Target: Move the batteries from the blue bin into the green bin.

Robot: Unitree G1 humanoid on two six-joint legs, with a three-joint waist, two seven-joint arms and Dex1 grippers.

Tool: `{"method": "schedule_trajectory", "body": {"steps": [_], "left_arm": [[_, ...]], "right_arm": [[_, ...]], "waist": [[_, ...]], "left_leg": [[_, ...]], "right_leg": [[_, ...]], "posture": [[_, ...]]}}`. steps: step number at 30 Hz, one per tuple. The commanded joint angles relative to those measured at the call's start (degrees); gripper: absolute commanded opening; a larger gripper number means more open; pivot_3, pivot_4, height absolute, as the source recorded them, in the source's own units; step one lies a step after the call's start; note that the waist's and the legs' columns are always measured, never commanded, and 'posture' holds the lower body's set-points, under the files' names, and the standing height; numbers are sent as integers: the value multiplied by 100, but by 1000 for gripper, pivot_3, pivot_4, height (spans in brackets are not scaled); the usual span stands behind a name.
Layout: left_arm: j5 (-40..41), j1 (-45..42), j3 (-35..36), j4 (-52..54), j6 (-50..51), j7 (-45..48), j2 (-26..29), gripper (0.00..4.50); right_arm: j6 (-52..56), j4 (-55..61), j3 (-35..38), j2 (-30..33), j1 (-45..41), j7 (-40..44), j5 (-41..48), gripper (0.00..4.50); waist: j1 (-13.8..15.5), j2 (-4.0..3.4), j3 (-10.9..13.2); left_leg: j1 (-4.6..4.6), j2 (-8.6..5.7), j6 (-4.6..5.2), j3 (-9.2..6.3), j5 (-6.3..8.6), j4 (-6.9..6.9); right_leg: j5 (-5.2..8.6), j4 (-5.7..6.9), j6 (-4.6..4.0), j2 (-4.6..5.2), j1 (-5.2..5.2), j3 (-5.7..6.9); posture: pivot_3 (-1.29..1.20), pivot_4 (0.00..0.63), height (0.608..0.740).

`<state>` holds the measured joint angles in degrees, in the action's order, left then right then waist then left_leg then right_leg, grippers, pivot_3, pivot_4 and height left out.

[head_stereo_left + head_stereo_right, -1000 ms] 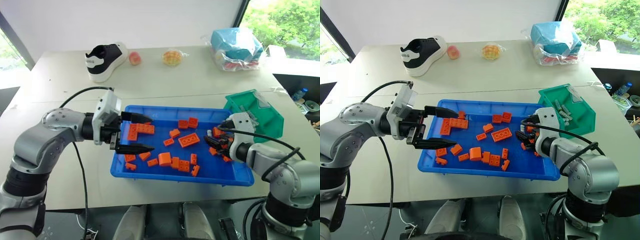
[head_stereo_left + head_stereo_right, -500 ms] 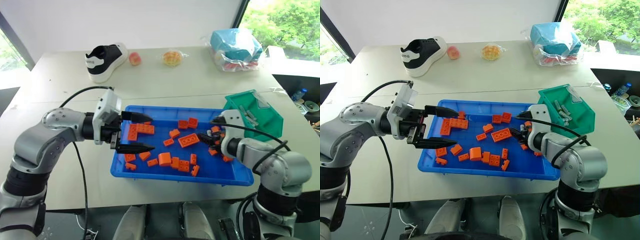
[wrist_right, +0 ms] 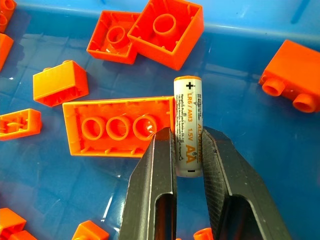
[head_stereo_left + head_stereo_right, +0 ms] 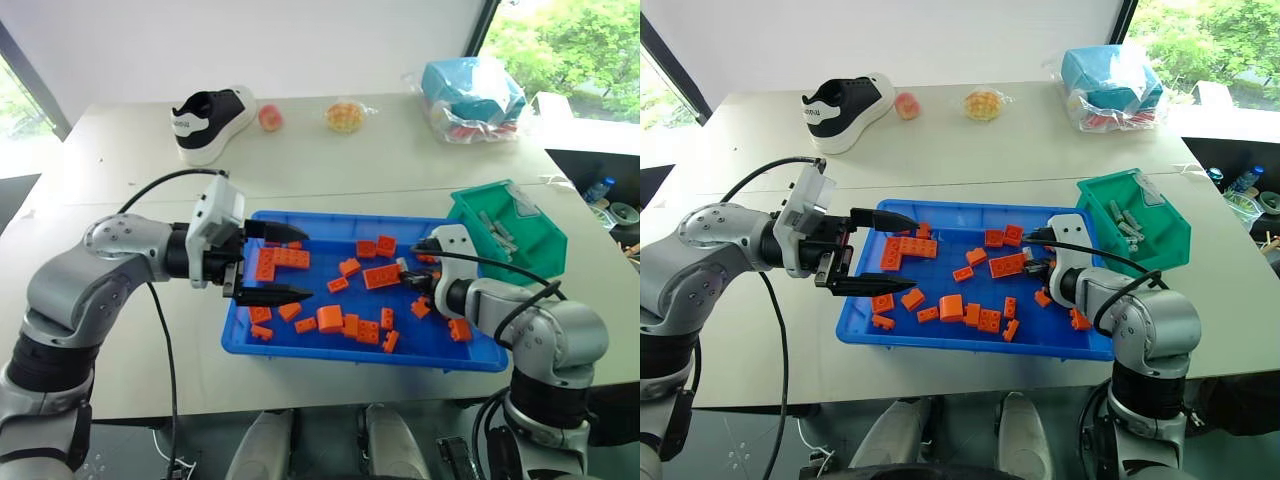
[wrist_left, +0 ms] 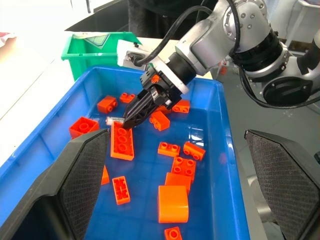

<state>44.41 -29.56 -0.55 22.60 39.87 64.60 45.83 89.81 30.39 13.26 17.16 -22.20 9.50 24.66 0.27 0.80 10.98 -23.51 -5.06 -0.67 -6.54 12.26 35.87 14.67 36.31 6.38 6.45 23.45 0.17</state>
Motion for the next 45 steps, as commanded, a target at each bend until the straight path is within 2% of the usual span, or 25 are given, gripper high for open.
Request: {"method": "schedule_trajectory", "body": {"steps": [1,6,11,19,20,28,32,37,45], "left_arm": [[18,-98,110,53,-82,18,-19,4500],[-46,-116,53,-23,-168,64,-78,4500],[-97,-211,-29,-104,-224,100,-197,4500],[-197,-317,-64,-250,-291,314,-200,4500],[-207,-321,-65,-257,-295,328,-202,4500],[-256,-321,-79,-259,-310,349,-296,4500],[-274,-326,-63,-251,-299,350,-332,4500],[-297,-323,-29,-267,-312,369,-298,4500],[-252,-262,24,-169,-257,315,-276,4500]], "right_arm": [[221,353,149,361,-301,80,-14,200],[269,558,564,642,-598,184,243,200],[269,666,637,624,-435,144,397,200],[269,649,247,357,65,7,352,4077],[269,644,223,387,74,20,367,4449],[269,585,275,858,81,262,415,4449],[135,561,-9,1022,186,407,374,4449],[-446,678,-638,1527,491,729,364,4449],[-928,671,-861,1747,556,880,281,4449]], "waist": [[5,-8,5],[31,-7,5],[21,-6,5],[-10,-7,6],[-9,-7,6],[15,-6,5],[20,-6,6],[28,-5,6],[16,-4,7]], "left_leg": [[0,0,0,0,0,0],[-5,-1,0,0,0,-1],[-5,0,1,0,0,-15],[-5,1,1,4,0,-20],[-5,1,1,4,0,-20],[-5,0,1,4,0,-20],[-5,0,1,3,0,-20],[-6,0,1,4,0,-20],[-6,3,1,2,0,-20]], "right_leg": [[0,0,0,0,1,0],[0,-3,0,2,3,1],[-3,-8,7,1,7,1],[-4,-9,8,1,11,-1],[-2,-9,4,1,11,-1],[-1,-11,2,2,9,-1],[-1,-11,3,2,9,0],[-1,-14,3,3,8,0],[0,-15,2,1,8,0]], "posture": [[0,150,730],[0,150,730],[0,150,730],[0,150,730],[0,150,730],[0,150,730],[0,150,730],[0,150,730],[0,150,730]]}}
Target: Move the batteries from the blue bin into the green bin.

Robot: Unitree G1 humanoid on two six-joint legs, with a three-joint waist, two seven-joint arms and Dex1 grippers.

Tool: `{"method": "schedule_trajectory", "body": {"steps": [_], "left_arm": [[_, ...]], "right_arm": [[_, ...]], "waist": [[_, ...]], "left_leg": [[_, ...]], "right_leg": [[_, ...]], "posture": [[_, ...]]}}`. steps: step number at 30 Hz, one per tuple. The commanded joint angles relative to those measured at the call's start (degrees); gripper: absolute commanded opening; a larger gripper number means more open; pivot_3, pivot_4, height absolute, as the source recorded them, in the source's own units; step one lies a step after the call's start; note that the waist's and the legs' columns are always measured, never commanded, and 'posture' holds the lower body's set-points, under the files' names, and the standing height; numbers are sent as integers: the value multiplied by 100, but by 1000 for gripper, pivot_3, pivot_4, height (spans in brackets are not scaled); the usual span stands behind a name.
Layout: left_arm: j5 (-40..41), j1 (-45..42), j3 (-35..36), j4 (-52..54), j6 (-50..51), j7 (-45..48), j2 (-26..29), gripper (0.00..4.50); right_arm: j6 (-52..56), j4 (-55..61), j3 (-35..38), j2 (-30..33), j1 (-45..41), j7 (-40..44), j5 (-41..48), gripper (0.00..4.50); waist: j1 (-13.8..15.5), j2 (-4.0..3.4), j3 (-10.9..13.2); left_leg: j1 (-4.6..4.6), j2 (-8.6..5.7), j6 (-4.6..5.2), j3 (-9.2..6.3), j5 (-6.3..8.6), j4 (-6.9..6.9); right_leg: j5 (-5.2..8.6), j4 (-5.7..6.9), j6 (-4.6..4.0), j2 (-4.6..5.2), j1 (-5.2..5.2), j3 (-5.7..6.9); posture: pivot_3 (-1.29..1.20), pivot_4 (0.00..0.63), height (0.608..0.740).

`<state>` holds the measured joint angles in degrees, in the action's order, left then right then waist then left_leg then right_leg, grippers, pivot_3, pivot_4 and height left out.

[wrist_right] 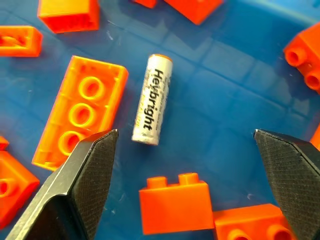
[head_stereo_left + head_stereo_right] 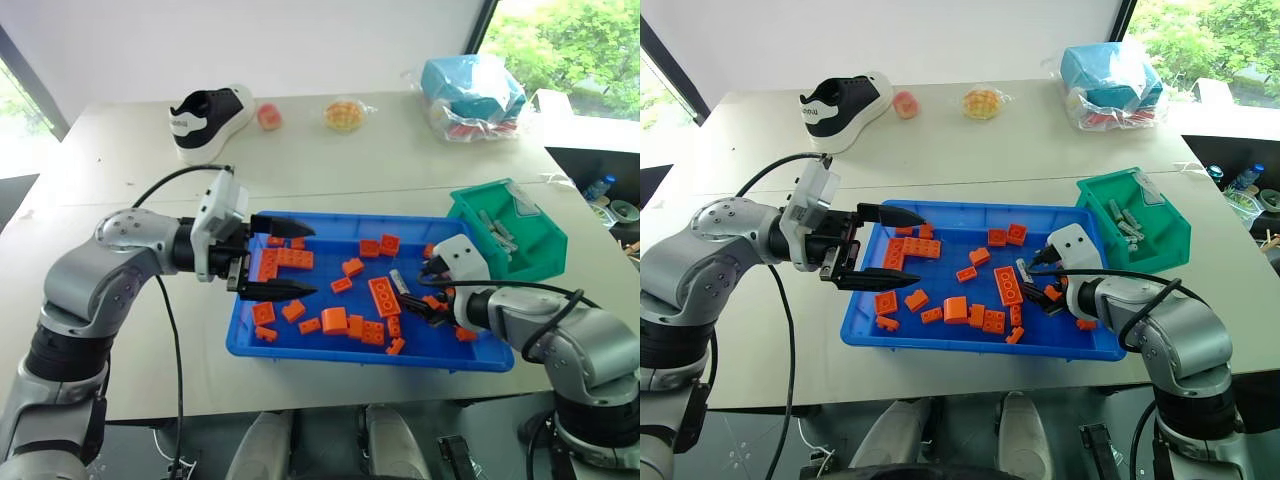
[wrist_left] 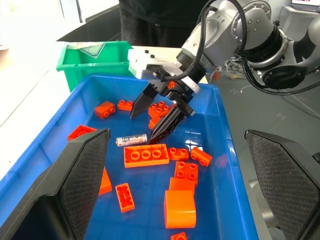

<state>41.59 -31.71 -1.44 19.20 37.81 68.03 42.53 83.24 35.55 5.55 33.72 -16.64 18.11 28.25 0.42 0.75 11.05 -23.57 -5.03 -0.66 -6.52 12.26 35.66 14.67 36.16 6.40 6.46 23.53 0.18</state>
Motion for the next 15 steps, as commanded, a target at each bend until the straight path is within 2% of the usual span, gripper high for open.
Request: {"method": "schedule_trajectory", "body": {"steps": [1,9,12,15], "left_arm": [[33,-48,115,170,-48,-33,53,4500],[18,-120,117,95,-57,-15,88,4500],[9,-135,114,83,-67,-7,95,4500],[0,-141,106,75,-74,0,97,4500]], "right_arm": [[-346,111,-144,88,6,7,-113,4449],[-725,-363,-503,-222,-151,-72,-295,4449],[-807,-447,-602,-292,-127,-91,-355,3553],[-798,-416,-604,-311,-116,-88,-367,2045]], "waist": [[3,0,0],[0,1,1],[3,1,0],[6,1,0]], "left_leg": [[0,0,0,0,0,0],[0,0,0,0,0,0],[0,0,0,-1,0,0],[0,-1,0,-1,0,0]], "right_leg": [[0,0,0,0,0,0],[0,-1,-1,0,0,0],[0,-1,-1,0,-1,0],[0,-1,0,0,0,0]], "posture": [[0,150,730],[0,150,730],[0,150,730],[0,150,730]]}}
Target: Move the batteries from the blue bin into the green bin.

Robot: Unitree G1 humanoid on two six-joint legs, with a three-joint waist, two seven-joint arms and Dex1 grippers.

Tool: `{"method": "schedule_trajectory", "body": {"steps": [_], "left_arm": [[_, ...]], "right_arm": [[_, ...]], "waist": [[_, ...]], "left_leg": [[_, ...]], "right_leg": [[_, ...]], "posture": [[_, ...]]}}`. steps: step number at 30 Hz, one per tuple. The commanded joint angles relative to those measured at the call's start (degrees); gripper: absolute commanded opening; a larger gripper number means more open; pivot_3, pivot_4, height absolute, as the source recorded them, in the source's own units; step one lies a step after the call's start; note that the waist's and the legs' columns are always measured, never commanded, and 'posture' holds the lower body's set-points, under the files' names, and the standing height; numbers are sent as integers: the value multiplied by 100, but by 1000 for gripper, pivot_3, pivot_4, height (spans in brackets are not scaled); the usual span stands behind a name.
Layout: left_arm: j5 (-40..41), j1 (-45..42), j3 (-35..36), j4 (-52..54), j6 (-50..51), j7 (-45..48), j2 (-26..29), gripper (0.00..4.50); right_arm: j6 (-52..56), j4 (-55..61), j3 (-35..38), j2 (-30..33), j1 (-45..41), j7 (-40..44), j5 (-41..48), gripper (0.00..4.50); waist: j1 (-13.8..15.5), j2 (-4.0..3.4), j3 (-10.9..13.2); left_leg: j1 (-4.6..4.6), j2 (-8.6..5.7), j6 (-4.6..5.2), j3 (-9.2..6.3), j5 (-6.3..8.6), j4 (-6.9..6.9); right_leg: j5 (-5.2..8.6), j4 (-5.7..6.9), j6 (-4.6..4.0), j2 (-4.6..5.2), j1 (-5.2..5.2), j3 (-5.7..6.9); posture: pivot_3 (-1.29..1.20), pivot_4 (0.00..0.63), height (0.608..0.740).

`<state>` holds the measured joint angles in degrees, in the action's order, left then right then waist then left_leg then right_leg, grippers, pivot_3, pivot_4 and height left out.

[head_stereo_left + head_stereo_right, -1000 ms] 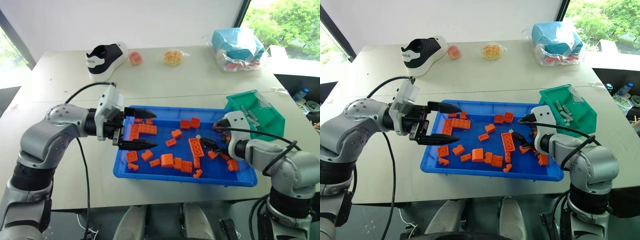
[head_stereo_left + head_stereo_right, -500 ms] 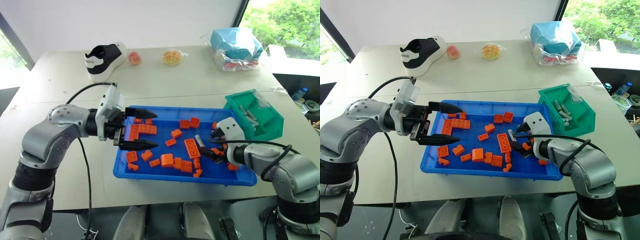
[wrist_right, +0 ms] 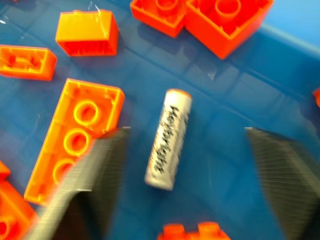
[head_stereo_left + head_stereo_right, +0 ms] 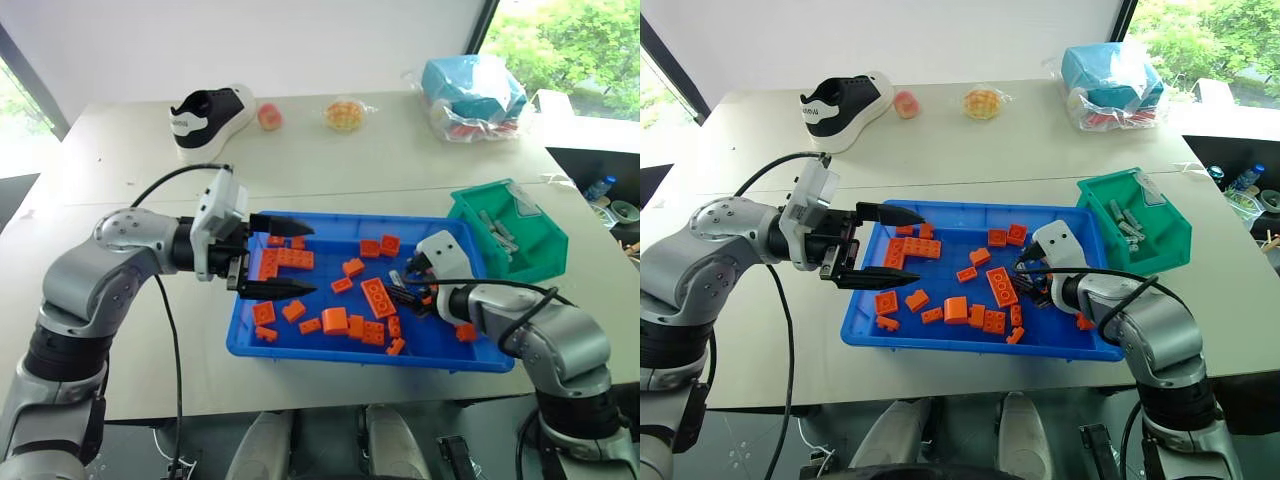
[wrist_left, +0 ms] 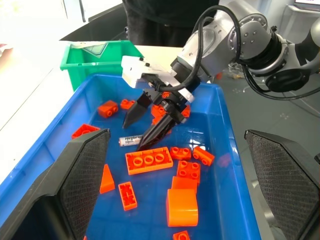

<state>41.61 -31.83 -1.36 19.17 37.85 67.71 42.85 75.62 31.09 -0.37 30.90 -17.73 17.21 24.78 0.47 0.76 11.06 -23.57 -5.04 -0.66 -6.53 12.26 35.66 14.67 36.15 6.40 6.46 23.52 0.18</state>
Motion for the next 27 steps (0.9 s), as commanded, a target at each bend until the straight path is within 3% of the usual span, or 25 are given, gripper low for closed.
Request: {"method": "schedule_trajectory", "body": {"steps": [1,4,11,14,17,20,27], "left_arm": [[-5,-127,97,79,-79,34,67,4500],[-15,-109,94,77,-91,45,68,4500],[-65,-89,83,31,-133,80,33,4500],[-94,-99,54,7,-160,89,-10,4500],[-130,-140,7,-40,-210,96,-79,4500],[-164,-178,-27,-89,-257,124,-126,4500],[-252,-235,-47,-209,-296,207,-165,4500]], "right_arm": [[-9,60,6,-31,-10,5,-10,1525],[201,224,201,-89,-34,-11,86,68],[1049,482,1658,308,-862,142,297,68],[1018,25,2126,1076,-1275,306,176,68],[587,-721,2284,1824,-1408,438,-28,68],[251,-1215,2171,2049,-1283,464,-169,68],[-546,-1548,2060,1950,-1142,588,-247,3579]], "waist": [[1,0,0],[2,1,0],[12,-2,1],[30,-1,1],[38,2,2],[5,3,2],[-35,-1,4]], "left_leg": [[0,0,0,0,0,0],[0,0,0,0,0,0],[-1,-1,0,2,0,2],[-2,-1,0,2,0,-1],[-4,-3,0,2,0,-3],[-5,-3,6,13,4,-3],[-4,1,8,16,4,-2]], "right_leg": [[0,0,0,0,0,0],[0,0,0,0,0,0],[0,1,0,0,1,0],[0,-1,0,0,1,1],[0,-7,0,4,-3,5],[0,-13,1,9,-5,4],[-6,-3,11,5,2,1]], "posture": [[0,150,730],[0,150,730],[0,150,730],[0,150,730],[0,150,730],[0,150,730],[0,150,730]]}}
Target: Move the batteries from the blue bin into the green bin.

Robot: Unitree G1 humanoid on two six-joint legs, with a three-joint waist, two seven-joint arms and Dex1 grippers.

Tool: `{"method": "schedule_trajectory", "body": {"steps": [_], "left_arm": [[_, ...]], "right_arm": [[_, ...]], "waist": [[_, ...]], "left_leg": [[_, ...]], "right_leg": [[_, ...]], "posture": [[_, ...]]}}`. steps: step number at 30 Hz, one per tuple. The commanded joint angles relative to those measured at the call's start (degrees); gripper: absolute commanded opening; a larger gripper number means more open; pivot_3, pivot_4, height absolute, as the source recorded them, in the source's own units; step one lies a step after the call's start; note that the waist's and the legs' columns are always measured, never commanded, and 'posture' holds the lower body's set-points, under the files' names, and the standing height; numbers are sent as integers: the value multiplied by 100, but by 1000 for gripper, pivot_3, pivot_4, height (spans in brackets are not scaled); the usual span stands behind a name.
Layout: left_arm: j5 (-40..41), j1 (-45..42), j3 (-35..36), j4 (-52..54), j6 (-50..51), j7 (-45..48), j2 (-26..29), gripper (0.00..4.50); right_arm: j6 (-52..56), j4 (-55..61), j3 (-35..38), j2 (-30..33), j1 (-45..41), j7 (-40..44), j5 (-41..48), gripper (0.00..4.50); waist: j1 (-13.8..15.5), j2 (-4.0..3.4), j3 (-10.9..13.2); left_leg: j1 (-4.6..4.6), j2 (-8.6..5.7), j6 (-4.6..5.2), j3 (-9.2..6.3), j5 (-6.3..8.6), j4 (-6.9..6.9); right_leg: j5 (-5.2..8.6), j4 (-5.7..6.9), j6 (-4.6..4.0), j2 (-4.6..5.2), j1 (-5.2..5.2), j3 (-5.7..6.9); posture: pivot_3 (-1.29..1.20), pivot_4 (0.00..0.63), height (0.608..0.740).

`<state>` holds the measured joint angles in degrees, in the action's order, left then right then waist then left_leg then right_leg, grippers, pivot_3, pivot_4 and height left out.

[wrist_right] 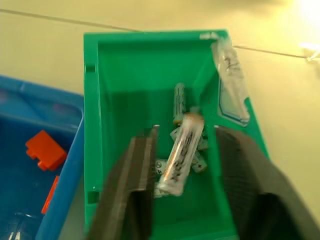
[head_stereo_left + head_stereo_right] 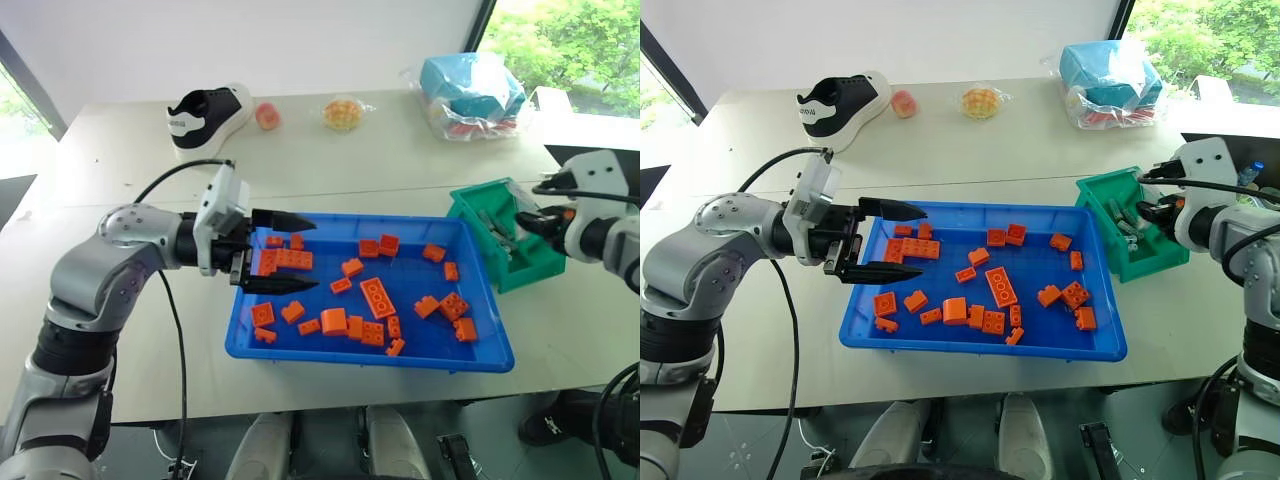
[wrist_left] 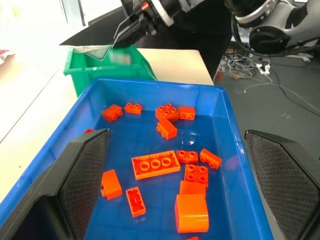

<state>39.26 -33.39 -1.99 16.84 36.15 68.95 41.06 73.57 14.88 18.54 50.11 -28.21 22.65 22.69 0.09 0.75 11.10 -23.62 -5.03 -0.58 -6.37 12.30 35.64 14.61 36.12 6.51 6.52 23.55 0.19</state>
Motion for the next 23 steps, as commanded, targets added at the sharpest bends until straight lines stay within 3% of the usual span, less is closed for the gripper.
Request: {"method": "schedule_trajectory", "body": {"steps": [1,3,9,15,19,23], "left_arm": [[-16,-64,29,7,-112,70,20,4500],[-6,-35,69,-38,-89,42,29,4500],[199,75,399,-220,99,160,313,4500],[427,206,713,-196,313,588,971,4500],[424,394,905,-317,264,925,1421,4500],[384,503,1020,-383,190,997,1570,4500]], "right_arm": [[-397,86,247,89,-53,146,20,4021],[-594,180,354,274,122,483,147,4021],[-2237,834,935,1226,1801,2790,473,4021],[-2899,909,2299,1785,3665,4962,554,4021],[-2752,778,3166,1607,4151,5504,776,4021],[-2713,663,3388,1439,4222,5509,946,4021]], "waist": [[7,0,0],[23,0,0],[61,0,0],[47,2,1],[50,0,1],[64,1,2]], "left_leg": [[0,0,0,0,0,1],[0,-1,0,-1,0,3],[-8,-5,7,-5,5,1],[-2,0,7,3,6,6],[13,10,4,4,8,19],[10,13,2,2,10,24]], "right_leg": [[0,0,0,-1,-1,0],[0,-1,0,0,-2,0],[2,-6,16,1,-4,3],[4,-5,16,1,-7,3],[14,-2,-5,4,-24,1],[15,-4,-8,15,-26,2]], "posture": [[0,150,730],[0,150,730],[0,150,730],[0,150,730],[0,150,730],[0,150,730]]}}
